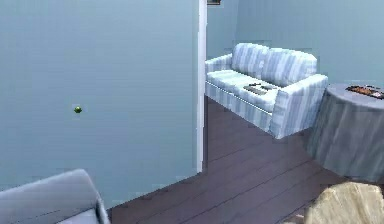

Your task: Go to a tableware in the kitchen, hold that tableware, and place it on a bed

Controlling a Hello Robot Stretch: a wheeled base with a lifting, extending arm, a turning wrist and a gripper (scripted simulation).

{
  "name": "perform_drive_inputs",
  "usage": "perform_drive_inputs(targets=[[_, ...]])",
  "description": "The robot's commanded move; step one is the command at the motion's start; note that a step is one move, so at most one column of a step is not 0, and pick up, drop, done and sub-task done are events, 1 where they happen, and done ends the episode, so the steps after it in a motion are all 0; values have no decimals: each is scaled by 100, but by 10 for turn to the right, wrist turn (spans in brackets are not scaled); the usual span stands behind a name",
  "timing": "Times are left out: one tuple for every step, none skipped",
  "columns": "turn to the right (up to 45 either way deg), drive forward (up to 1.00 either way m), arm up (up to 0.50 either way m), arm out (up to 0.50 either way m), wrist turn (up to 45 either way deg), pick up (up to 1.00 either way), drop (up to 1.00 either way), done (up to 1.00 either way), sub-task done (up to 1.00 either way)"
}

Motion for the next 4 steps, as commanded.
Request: perform_drive_inputs(targets=[[0, 30, 0, 0, 0, 0, 0, 0, 0], [240, 0, 0, 0, 0, 0, 0, 0, 0], [0, 75, 0, 0, 0, 0, 0, 0, 0], [300, 0, 0, 0, 0, 0, 0, 0, 0]])
